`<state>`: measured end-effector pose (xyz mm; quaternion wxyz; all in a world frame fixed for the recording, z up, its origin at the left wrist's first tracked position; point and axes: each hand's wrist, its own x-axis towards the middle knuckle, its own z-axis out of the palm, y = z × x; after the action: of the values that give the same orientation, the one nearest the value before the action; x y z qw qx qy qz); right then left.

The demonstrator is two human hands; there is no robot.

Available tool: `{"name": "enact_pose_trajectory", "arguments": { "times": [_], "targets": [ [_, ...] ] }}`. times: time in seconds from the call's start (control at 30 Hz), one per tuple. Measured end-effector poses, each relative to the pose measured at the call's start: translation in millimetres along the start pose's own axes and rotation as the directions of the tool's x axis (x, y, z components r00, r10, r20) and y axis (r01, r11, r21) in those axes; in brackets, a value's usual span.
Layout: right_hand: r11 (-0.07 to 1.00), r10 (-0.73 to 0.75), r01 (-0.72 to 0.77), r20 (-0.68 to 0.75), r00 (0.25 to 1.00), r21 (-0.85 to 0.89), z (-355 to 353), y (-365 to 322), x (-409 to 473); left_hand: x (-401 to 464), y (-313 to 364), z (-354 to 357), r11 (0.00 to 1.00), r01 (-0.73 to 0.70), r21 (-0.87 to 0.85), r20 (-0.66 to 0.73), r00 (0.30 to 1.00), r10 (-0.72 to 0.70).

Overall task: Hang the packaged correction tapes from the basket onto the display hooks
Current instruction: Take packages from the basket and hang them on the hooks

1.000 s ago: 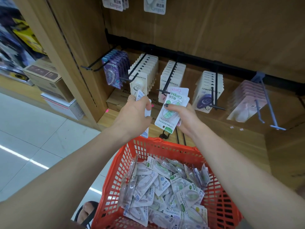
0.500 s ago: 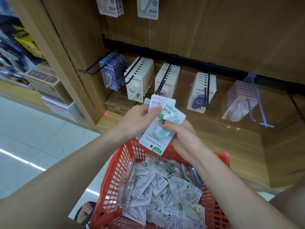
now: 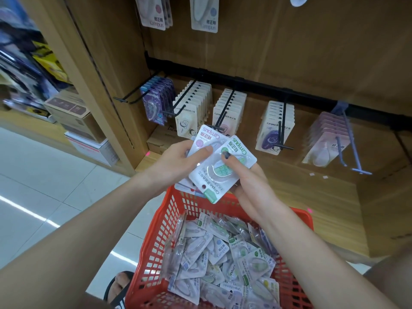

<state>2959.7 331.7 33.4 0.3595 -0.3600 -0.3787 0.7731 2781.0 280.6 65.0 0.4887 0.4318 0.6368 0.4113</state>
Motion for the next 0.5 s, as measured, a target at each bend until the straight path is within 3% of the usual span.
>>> {"name": "enact_pose_trajectory", "arguments": {
  "times": [0.13, 0.33, 0.5],
  "targets": [
    [0.998, 0.026, -0.023, -0.054, 0.998, 0.051, -2, -3, 0, -1, -1, -3, 1.0, -0.005, 0.023, -0.019, 1.0, 0.005],
    [0.999, -0.024, 0.032, -0.279, 0.96, 0.024, 12, -7, 2, -3, 6, -9, 1.0, 0.005, -0.024, -0.029, 1.0, -0.005],
    [0.991, -0.064, 0.094, -0.294, 0.954, 0.092, 39, -15, 5, -9, 9, -13, 0.996, -0.055, -0.073, 0.0, 0.998, 0.055]
  ]
}}
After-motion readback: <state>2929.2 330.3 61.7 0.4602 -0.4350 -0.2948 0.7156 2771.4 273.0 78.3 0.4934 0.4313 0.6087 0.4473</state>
